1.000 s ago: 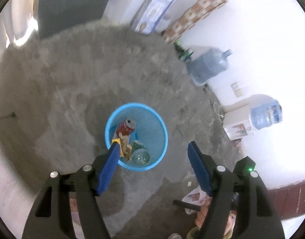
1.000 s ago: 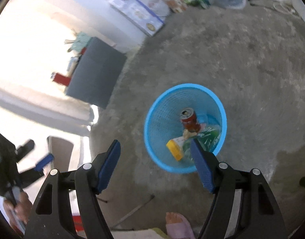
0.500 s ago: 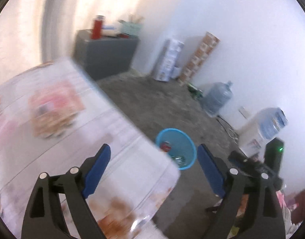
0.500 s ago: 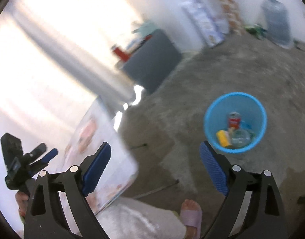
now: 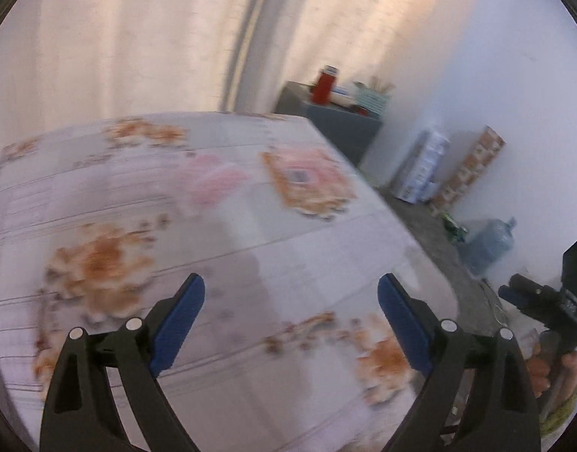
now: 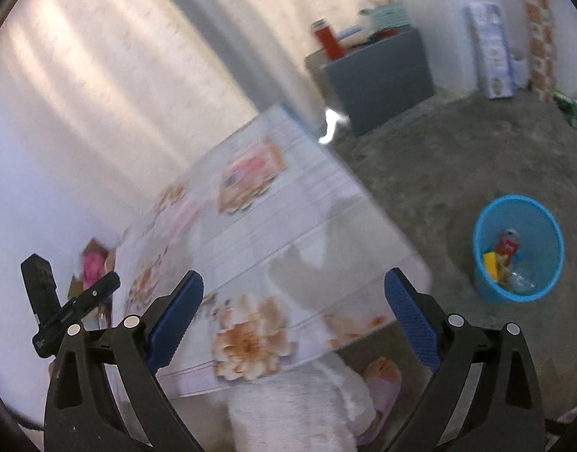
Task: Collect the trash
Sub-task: 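Move both open tools back over the table, then grasp the clear plastic bag with the left tool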
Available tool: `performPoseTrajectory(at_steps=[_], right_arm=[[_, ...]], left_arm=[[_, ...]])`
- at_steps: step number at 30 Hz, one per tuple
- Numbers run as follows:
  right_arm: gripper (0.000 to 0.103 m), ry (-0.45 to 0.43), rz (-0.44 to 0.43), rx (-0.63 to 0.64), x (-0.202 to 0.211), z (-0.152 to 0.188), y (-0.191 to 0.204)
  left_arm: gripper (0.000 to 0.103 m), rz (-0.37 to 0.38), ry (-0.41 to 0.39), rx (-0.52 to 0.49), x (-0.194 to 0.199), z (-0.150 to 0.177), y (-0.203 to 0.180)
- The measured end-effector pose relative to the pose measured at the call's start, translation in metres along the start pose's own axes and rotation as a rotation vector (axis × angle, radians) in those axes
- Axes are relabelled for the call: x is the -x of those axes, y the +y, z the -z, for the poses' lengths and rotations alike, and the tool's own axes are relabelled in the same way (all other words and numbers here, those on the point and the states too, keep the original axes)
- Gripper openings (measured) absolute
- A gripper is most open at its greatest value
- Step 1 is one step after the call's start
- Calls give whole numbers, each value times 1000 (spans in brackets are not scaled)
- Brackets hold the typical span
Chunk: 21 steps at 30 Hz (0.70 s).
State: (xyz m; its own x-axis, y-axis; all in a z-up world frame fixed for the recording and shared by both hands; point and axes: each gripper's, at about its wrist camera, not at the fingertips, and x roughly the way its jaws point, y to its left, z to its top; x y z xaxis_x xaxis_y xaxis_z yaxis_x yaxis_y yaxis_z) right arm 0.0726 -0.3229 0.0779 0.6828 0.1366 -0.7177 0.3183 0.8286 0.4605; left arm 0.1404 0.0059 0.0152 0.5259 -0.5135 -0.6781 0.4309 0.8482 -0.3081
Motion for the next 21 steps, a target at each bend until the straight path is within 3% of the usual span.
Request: performPoseTrajectory(at_steps=[6,10,13,19,21], right_arm=[[93,88,-36,93,-34,-9,58],[93,140,-81,89,-61,-23,84],[93,178,-117,54,-80,-34,91],[93,225,-115,-10,-120,-48,97],[93,233,-117,-41,-131,-50,94]], left_arm=[[94,-67,-25,52,17,11,49],[94,-74,-27,88,15,16,70],[95,-38,-36,81,11,8,78],[97,72,44,-62,-35,-43,78],[97,76,64,-98,-52,-61,76]])
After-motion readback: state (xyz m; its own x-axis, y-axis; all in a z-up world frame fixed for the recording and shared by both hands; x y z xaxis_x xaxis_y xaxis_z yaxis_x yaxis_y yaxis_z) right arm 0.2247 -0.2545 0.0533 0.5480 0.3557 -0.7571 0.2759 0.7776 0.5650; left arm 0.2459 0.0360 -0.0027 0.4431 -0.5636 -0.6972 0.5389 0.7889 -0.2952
